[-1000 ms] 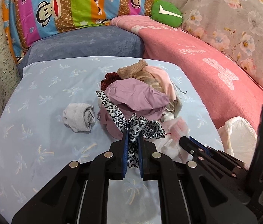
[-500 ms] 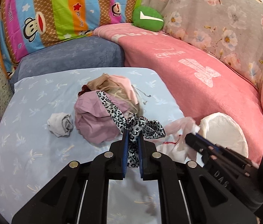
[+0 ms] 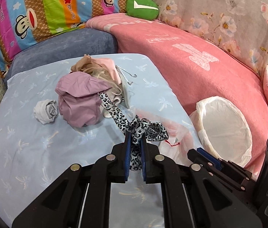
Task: Collect trash
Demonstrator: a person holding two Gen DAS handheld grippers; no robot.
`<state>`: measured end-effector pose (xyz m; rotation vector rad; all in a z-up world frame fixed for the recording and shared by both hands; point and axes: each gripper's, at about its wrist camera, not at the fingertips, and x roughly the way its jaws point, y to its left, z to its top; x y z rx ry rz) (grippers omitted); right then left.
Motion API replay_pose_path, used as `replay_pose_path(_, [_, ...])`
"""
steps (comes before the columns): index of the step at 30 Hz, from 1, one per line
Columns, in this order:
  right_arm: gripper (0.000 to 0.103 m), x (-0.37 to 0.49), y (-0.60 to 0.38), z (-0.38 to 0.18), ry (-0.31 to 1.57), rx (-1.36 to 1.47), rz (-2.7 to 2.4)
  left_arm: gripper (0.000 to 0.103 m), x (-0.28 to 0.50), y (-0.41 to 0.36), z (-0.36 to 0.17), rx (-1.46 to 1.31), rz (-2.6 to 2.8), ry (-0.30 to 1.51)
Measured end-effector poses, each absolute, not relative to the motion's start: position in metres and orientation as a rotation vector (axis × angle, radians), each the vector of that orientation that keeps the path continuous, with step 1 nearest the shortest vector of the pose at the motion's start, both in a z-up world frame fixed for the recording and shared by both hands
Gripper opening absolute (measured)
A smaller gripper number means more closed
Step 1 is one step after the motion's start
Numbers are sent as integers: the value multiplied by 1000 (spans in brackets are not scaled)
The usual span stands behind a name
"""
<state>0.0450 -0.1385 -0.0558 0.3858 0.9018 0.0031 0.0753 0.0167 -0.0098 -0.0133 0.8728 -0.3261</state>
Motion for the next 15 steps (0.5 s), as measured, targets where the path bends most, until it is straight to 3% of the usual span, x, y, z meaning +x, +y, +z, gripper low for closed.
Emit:
replay_pose_path(7, [22,52,-139,-59,905,381,10,10,74,9,-13,3,-335,881])
replay_pose_path(10, [6,50,-142,-60,904,397,15,10,74,8,-13,9,-333,881])
replay_pose_path(15, [3,48,-147,-42,857,410,36,10,76,5,-9,17,-333,870])
